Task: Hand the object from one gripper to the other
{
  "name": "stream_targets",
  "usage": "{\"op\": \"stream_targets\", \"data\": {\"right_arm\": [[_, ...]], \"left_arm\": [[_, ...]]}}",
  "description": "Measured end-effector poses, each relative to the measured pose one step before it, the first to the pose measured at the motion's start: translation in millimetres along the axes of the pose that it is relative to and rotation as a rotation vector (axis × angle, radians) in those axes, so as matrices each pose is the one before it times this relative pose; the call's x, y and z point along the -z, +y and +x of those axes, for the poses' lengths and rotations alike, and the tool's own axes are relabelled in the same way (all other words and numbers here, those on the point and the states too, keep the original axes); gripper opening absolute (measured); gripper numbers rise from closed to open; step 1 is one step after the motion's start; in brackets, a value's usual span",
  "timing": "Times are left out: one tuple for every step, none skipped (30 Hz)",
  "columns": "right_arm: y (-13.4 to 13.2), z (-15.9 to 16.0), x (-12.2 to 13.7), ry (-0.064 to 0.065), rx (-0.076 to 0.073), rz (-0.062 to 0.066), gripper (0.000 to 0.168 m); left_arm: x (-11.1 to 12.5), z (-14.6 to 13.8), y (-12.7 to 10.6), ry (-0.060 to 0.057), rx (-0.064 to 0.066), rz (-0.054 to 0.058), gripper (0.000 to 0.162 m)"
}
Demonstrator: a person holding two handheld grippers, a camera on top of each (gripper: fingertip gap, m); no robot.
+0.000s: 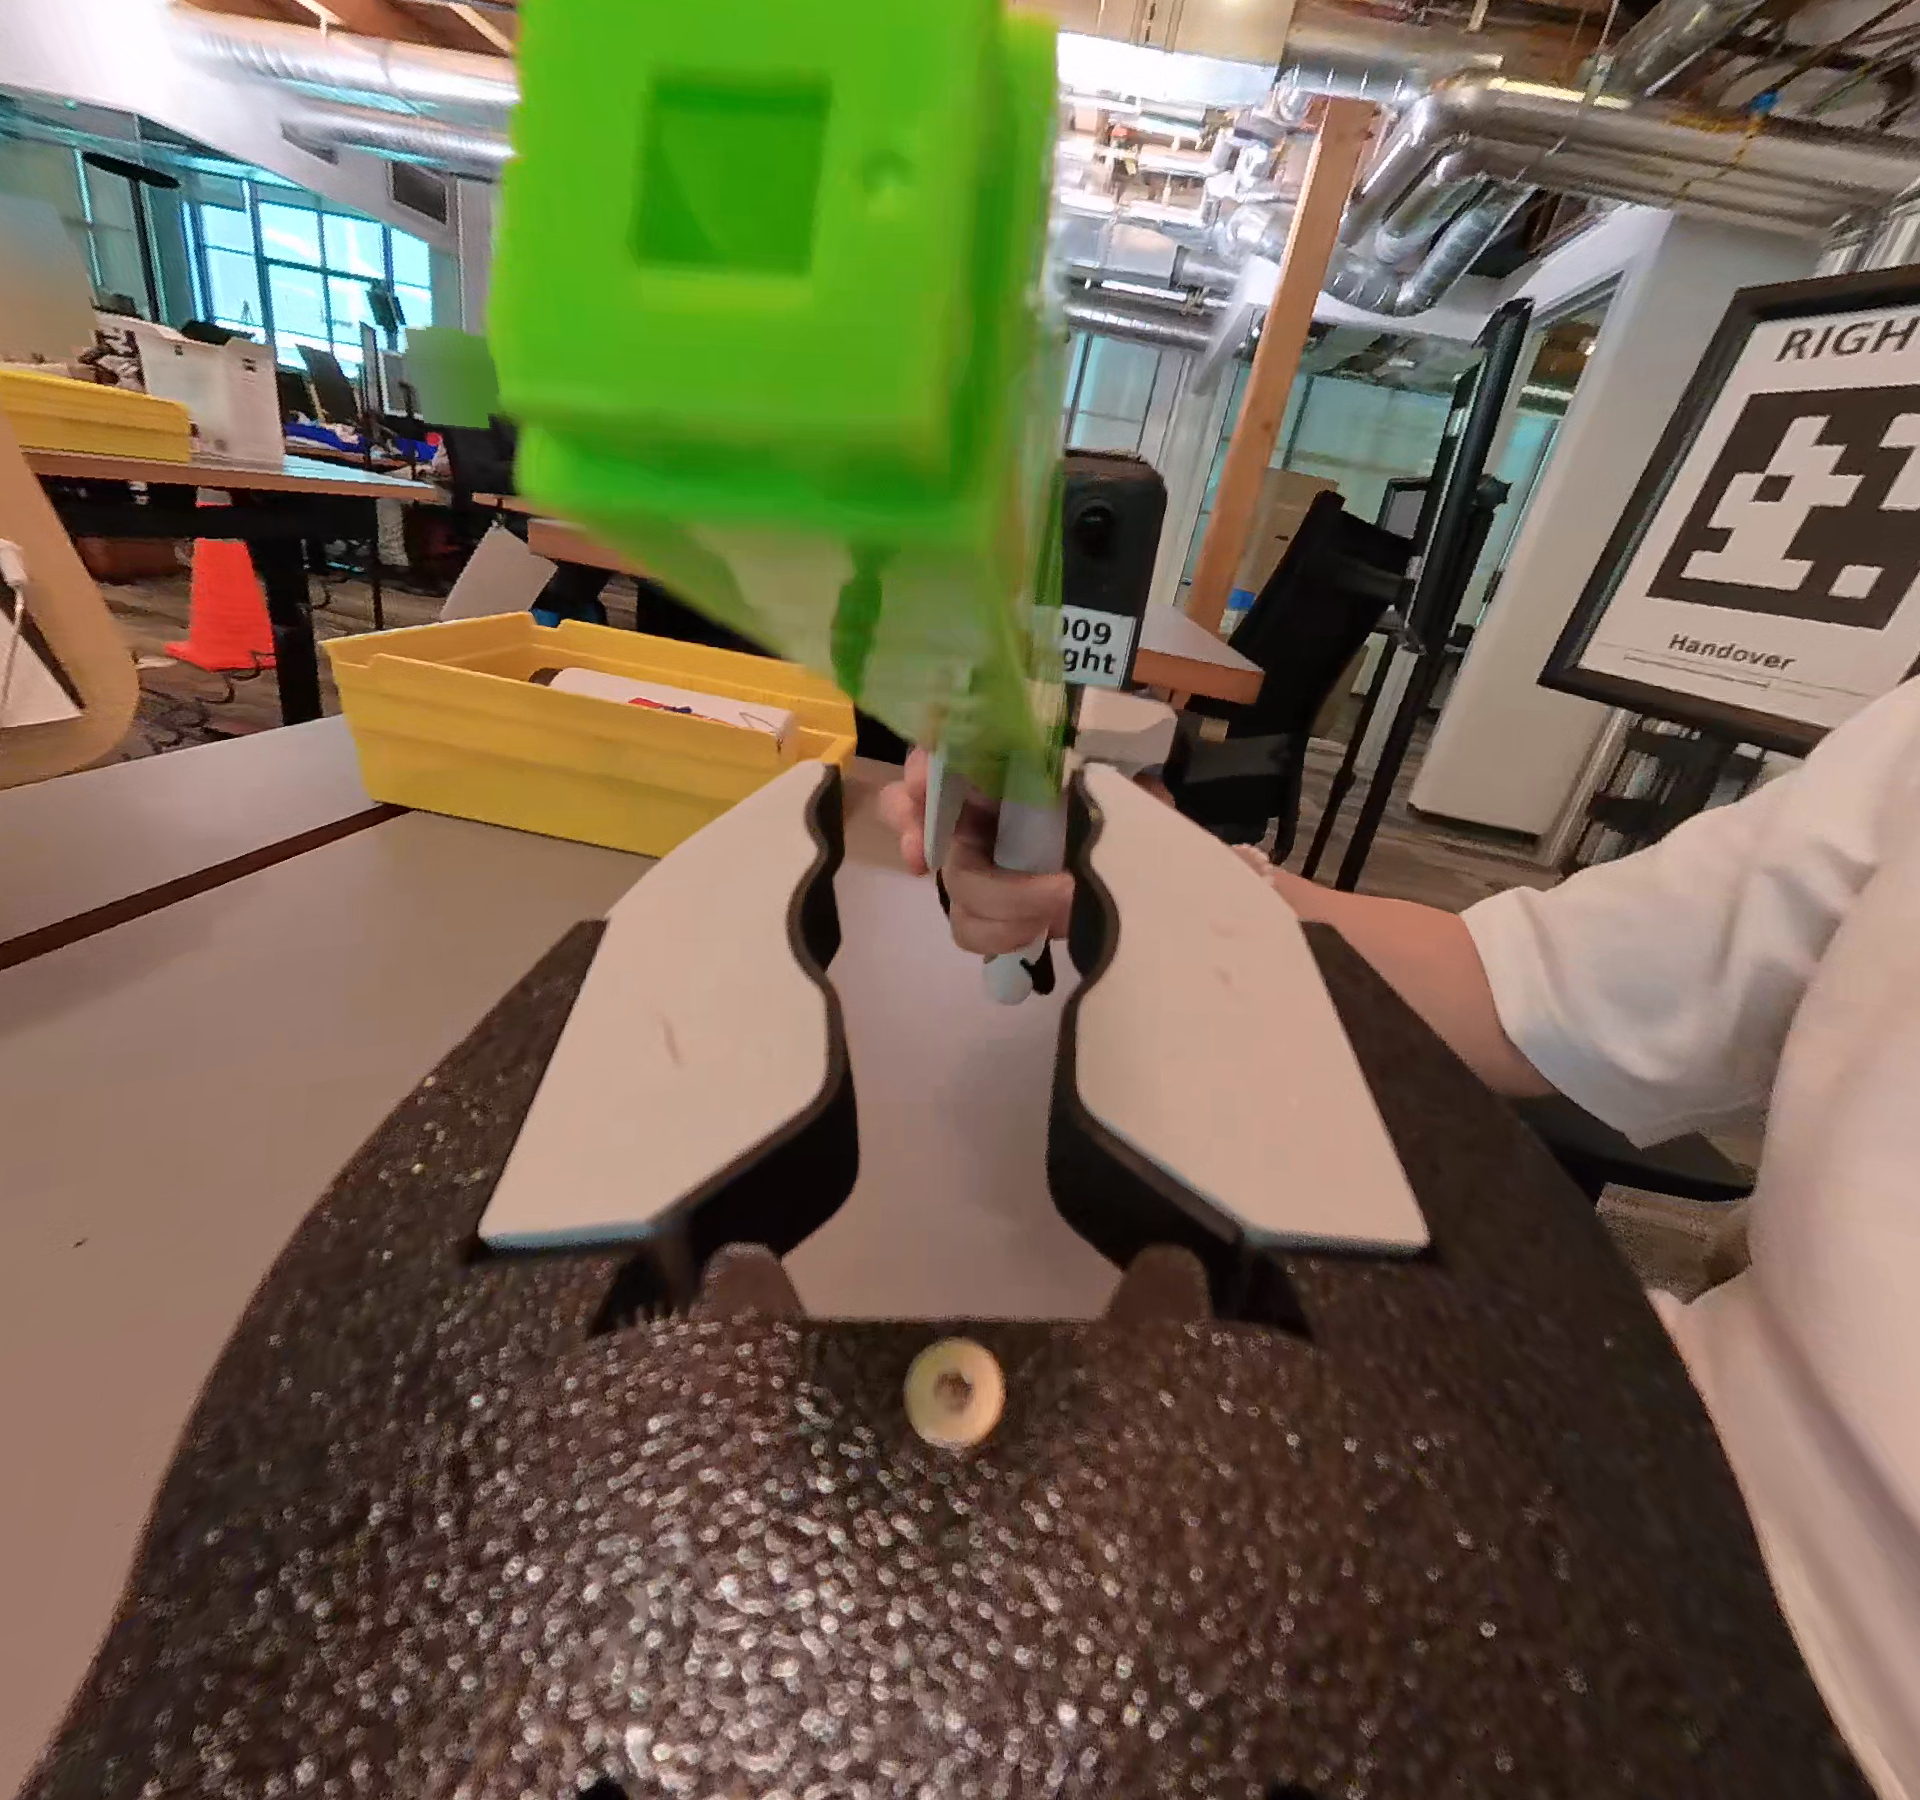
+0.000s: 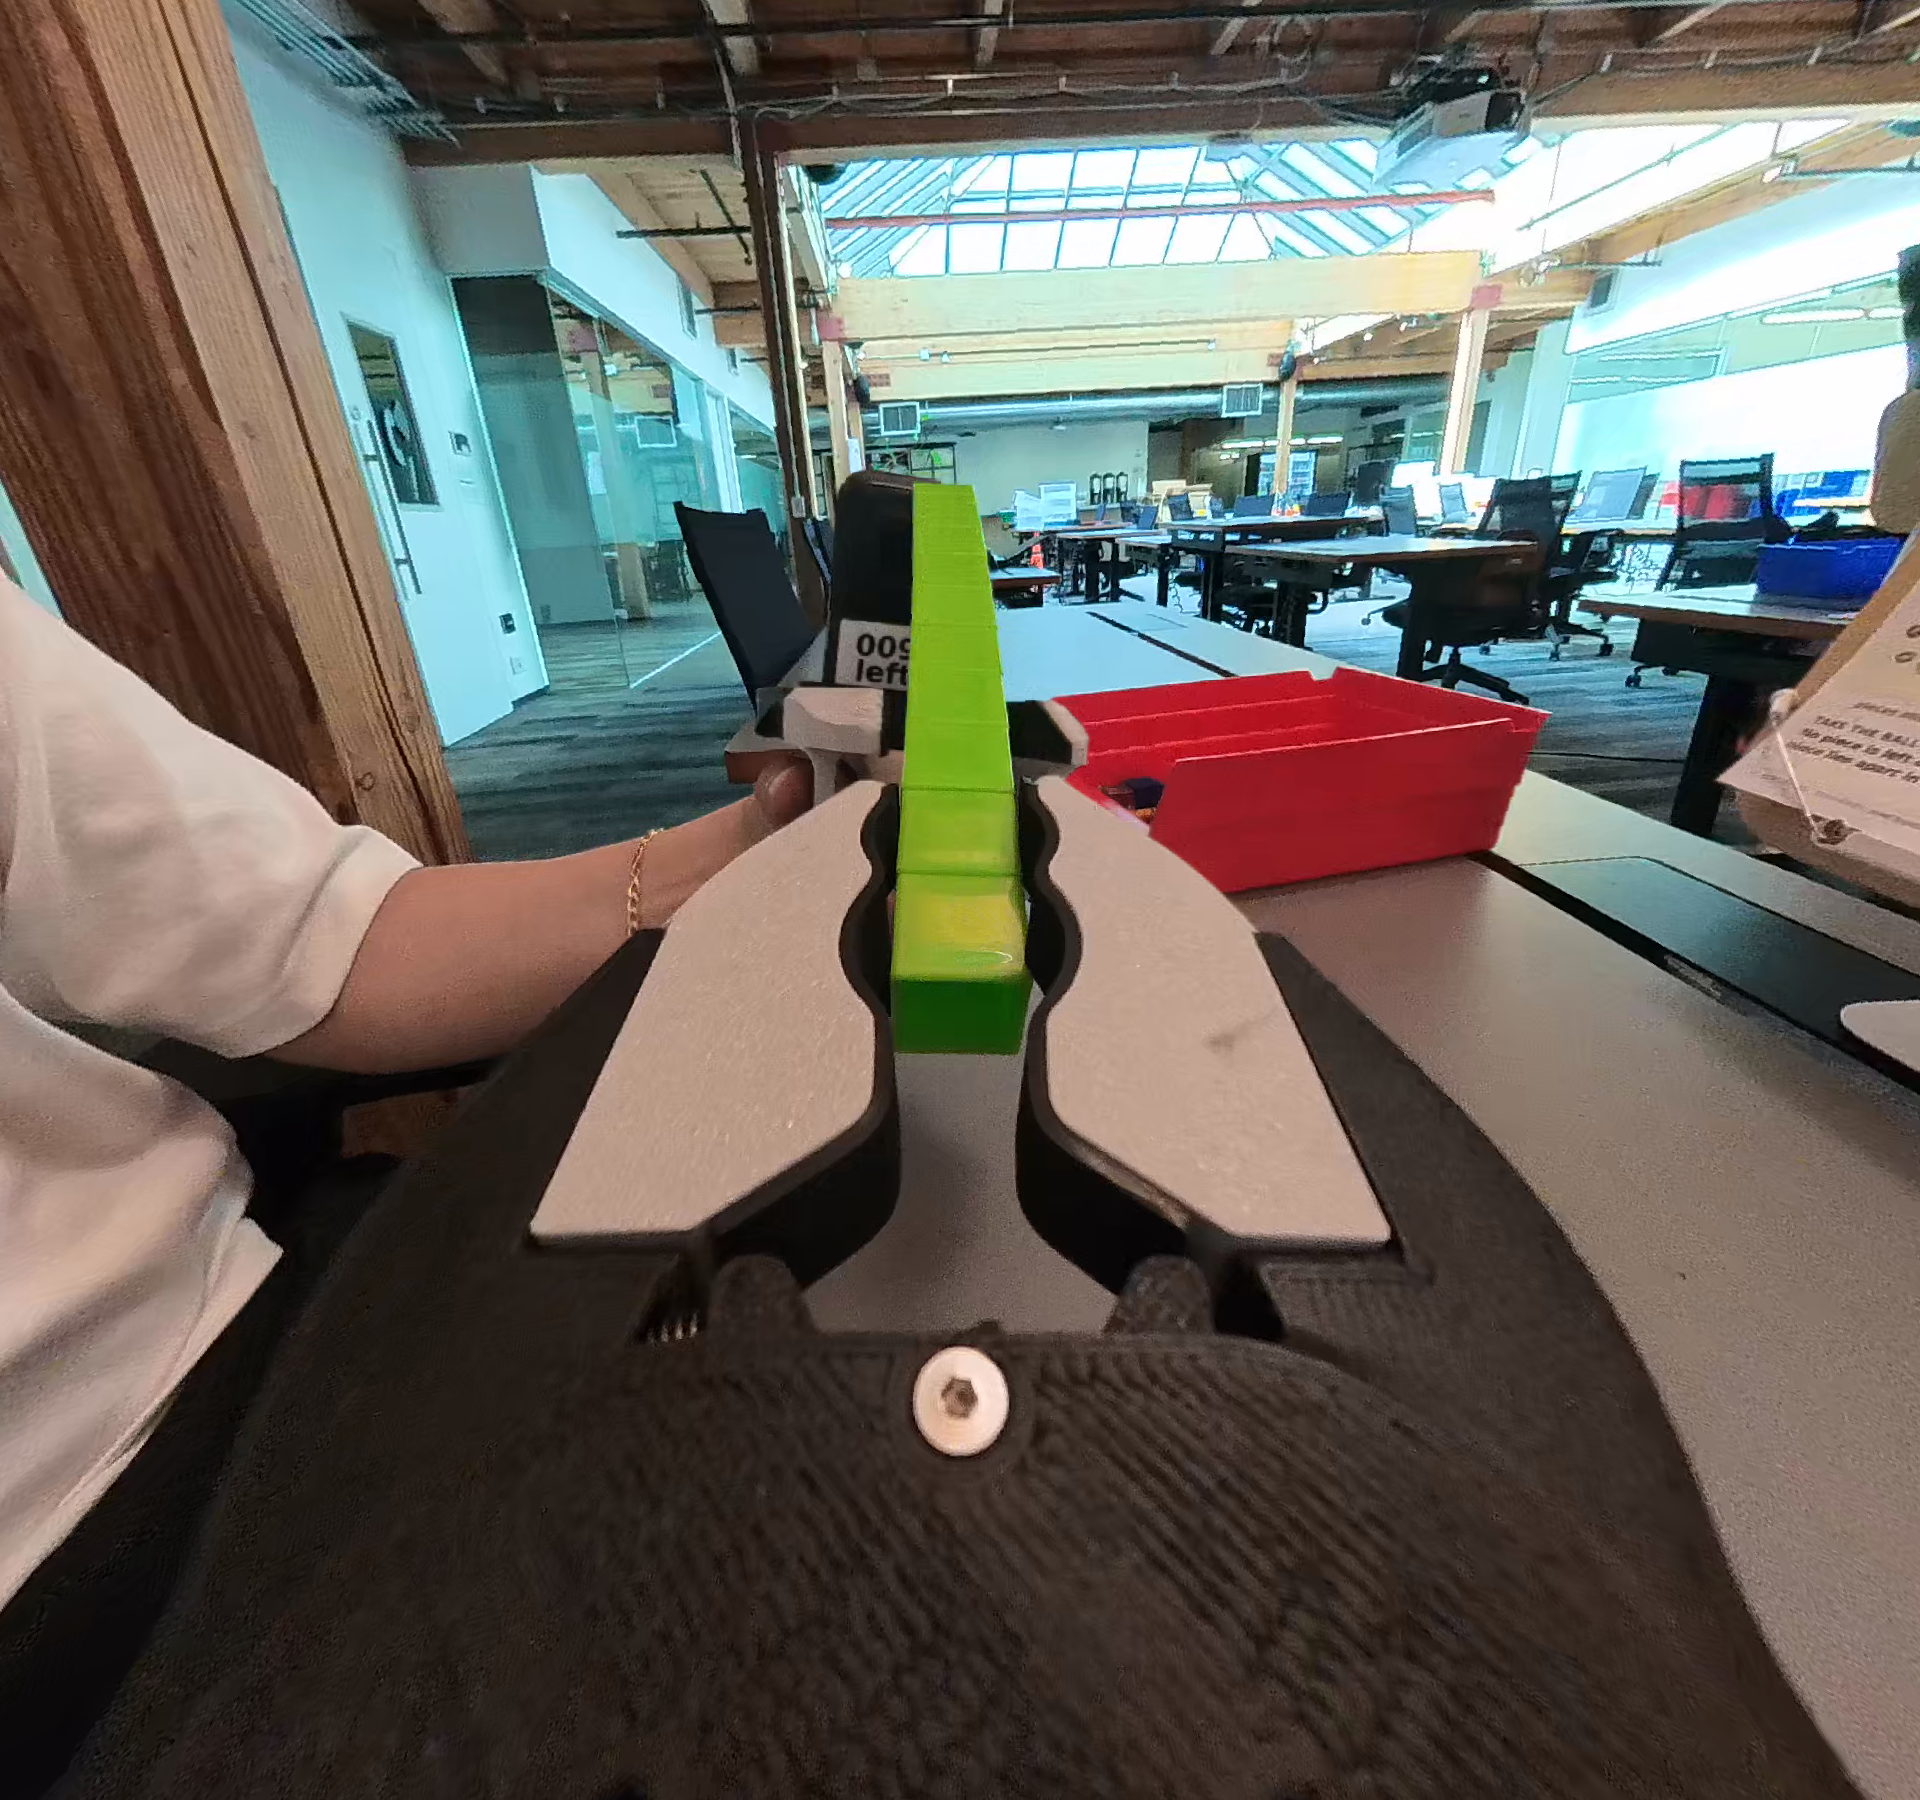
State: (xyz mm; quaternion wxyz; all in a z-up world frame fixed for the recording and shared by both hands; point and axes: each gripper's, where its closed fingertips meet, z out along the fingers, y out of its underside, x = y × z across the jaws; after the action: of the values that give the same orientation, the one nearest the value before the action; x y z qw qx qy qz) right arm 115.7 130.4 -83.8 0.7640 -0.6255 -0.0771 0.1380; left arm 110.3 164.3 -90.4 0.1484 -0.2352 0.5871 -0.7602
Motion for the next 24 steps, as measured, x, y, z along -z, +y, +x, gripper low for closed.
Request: {"op": "stream_targets", "data": {"right_arm": [[2.75, -1.34, -2.31, -0.0039, 0.0026, -0.0082, 0.022], [2.98, -1.26, -2.07, -0.0076, -0.0039, -0.0078, 0.022], [2.78, -0.42, -1.9, -0.0034, -0.0088, -0.0035, 0.022], [2.49, 0.38, -1.68, 0.0002, -0.0087, -0.0006, 0.022], [2.04, -0.87, -1.22, -0.0093, -0.0088, 0.0039, 0.022], [0.76, -1.28, -0.73, -0.0147, -0.0182, 0.0101, 0.022], [1.3, 0.7, -0.6, -0.0015, -0.0174, 0.0046, 0.022], [3.33, 0.87, -0.82, 0.0009, -0.0052, -0.0092, 0.022], [5.09, -0.12, -0.77, -0.0039, 0.0014, -0.0216, 0.022], [5.41, 0.84, -0.4, 0.0029, 0.0015, -0.0278, 0.022], [4.7, 2.17, 0.66, 0.0104, 0.0031, -0.0311, 0.023], [4.98, 2.74, 1.47, 0.0164, 0.0189, -0.0408, 0.025], [3.0, 3.56, 1.66, 0.0291, 0.03, -0.035, 0.033], [0.69, 3.43, 1.6, 0.0359, 0.0345, -0.0269, 0.038], [-1.1, 0.91, 0.74, 0.0261, 0.036, -0.0212, 0.041], [-2.47, -0.76, -0.19, 0.0203, 0.0364, -0.0153, 0.044], [-3.74, -0.71, -1.31, 0.0272, 0.0323, -0.006, 0.044], [-4.41, -0.09, -2.02, 0.0371, 0.0308, -0.0001, 0.044], [-4.83, -1.79, -2.52, 0.0288, 0.03, 0.0057, 0.044], [-4.08, -2.26, -2.94, 0.0247, 0.0248, 0.0018, 0.042], [-3.18, -1.52, -3.0, 0.0276, 0.0224, -0.0066, 0.041], [-3.12, -2.7, -2.59, 0.0179, 0.0192, -0.0055, 0.04], [-2.0, -3.97, -2.25, 0.0015, 0.0111, -0.0103, 0.039], [-0.1, -2.49, -2.02, 0.0064, 0.0081, -0.0177, 0.039]], "left_arm": [[-0.26, 2.04, -0.62, 0.0113, 0.0035, 0.0136, 0.036], [0.3, 3.33, -0.42, 0.0181, -0.0007, 0.0116, 0.03], [0.29, 2.48, 0.26, 0.0122, 0.0004, 0.0074, 0.027], [0.27, 0.79, 0.27, 0.0018, 0.0051, 0.0072, 0.027], [0.4, 0.81, 0.44, 0.0071, 0.0088, 0.0031, 0.023], [0.57, 1.03, 0.25, 0.011, 0.0103, -0.005, 0.022], [0.81, -0.5, 0.46, -0.0029, -0.0007, -0.0131, 0.022], [0.83, -0.45, 0.39, -0.0097, -0.0147, -0.0151, 0.022], [0.7, -0.05, 0.92, -0.0087, -0.0202, -0.0185, 0.022], [0.33, -0.74, 2.26, -0.0141, -0.0152, -0.0295, 0.022], [-0.35, -1.55, 3.33, -0.0198, -0.0029, -0.0371, 0.022], [-0.74, -2.04, 2.9, -0.0241, 0.0031, -0.034, 0.022], [-0.98, -1.26, 3.12, -0.0207, -0.0036, -0.0339, 0.022], [-1.64, -0.59, 4.77, -0.0189, -0.0123, -0.0467, 0.022], [-2.26, -1.92, 6.9, -0.0313, -0.0167, -0.0645, 0.022], [-2.99, -3.72, 8.04, -0.0479, -0.0219, -0.0745, 0.022], [-3.49, -4.03, 7.68, -0.0565, -0.0278, -0.0714, 0.022], [-3.95, -2.89, 6.46, -0.0549, -0.0284, -0.0613, 0.022], [-4.14, -1.02, 4.63, -0.0455, -0.0258, -0.0477, 0.022], [-4.09, 0.95, 2.91, -0.0328, -0.0253, -0.0345, 0.022], [-3.79, 2.36, 2.08, -0.0219, -0.0253, -0.0276, 0.022], [-3.51, 2.56, 1.6, -0.0167, -0.0242, -0.024, 0.022], [-2.98, 1.88, 1.16, -0.0168, -0.0207, -0.018, 0.022], [-2.49, 1.37, 0.82, -0.0148, -0.0126, -0.0123, 0.022]]}}
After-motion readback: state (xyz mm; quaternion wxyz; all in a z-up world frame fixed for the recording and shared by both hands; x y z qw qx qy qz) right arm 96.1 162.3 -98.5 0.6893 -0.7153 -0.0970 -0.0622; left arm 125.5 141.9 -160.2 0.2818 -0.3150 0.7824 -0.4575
